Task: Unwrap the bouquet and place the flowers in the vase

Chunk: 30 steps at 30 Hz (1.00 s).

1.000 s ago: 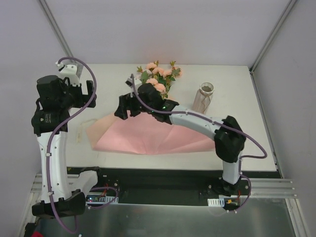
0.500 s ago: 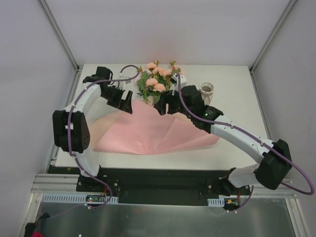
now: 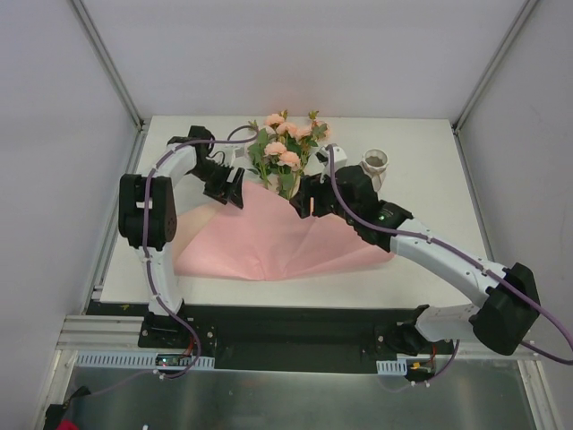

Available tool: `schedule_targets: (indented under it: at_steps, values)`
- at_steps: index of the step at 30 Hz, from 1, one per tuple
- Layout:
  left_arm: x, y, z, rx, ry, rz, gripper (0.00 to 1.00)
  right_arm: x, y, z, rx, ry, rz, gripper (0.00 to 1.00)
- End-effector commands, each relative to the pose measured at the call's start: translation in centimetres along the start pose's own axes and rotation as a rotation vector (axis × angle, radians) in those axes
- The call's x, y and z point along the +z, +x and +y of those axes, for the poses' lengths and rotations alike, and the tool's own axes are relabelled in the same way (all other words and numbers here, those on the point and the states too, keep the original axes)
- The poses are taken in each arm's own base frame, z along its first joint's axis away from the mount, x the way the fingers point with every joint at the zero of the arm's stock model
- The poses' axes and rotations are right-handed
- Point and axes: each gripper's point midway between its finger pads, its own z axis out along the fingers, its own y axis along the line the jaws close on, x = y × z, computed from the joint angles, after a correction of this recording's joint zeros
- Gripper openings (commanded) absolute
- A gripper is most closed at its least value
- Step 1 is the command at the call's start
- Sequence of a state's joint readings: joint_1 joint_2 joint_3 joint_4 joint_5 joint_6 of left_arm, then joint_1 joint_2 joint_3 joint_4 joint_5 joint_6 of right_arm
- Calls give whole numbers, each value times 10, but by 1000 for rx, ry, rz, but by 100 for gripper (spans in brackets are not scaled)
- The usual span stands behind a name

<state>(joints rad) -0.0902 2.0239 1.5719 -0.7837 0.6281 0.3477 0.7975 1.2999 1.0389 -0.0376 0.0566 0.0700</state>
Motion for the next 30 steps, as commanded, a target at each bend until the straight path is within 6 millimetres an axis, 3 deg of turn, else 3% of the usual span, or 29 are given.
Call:
schedule_targets:
  at_steps: [1,11,18,24,30]
  values:
    - [-2,0,9,-37,-40,16,72,-8,-19,6,-20,-11,-70,68]
    - [-1,2,27,-61,-139,17,78,-6,-16,17,-31,-46,-73,67]
    - [4,13,23,-48,-101,36,81,-5,-17,17,-29,-42,-75,66]
    - [3,21,-3,1,22,23,66,-6,-22,18,-32,-40,-83,65]
    - [-9,15,-10,23,13,-3,37,-6,-24,24,-24,-62,-87,64]
